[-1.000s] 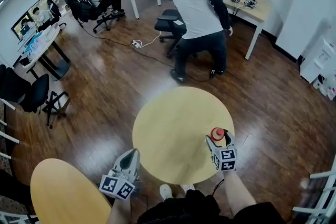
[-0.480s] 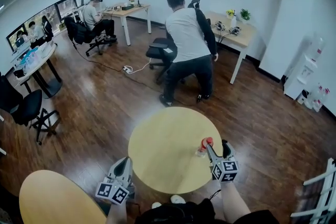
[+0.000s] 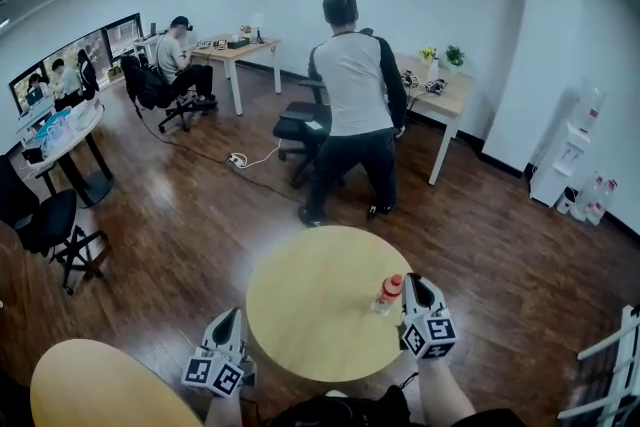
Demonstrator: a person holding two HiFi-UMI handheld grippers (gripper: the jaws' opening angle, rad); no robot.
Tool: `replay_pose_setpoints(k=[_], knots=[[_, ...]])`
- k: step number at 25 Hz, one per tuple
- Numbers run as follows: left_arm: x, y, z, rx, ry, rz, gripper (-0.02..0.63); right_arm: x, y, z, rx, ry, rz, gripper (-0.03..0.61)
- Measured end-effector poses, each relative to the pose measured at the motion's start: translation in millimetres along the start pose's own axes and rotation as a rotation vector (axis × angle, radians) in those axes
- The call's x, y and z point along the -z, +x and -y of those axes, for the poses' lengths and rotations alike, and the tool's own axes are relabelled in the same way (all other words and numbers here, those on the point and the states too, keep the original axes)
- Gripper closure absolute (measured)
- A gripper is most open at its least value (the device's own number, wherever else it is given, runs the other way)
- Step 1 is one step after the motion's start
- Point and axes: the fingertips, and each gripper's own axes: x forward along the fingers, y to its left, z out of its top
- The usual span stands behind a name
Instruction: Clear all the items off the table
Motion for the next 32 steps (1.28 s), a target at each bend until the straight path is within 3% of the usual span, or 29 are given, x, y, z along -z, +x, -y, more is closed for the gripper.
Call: replay_pose_setpoints(k=[10, 15, 24, 32], knots=[[-3.3, 3.9, 4.3, 0.033, 0.054, 0.005, 0.623, -5.2, 12.4, -24.4, -0.048, -0.042, 0.008, 0.574], [-1.6, 5.5, 2.7, 0.039, -0.013, 0.025, 0.623, -4.6, 17.2, -24.8, -0.061, -0.046, 0.010, 0.574], [-10.4, 2.6, 2.7, -0.011, 0.006, 0.037, 0.623, -13.4, 17.6, -23.6, -0.076, -0.056, 0.023, 0.574], [-25.3, -43.5, -1.7, -0.130, 0.042, 0.072, 0.623, -10.3, 44.2, -75.7, -0.263, -0.081, 0.004, 0.574]])
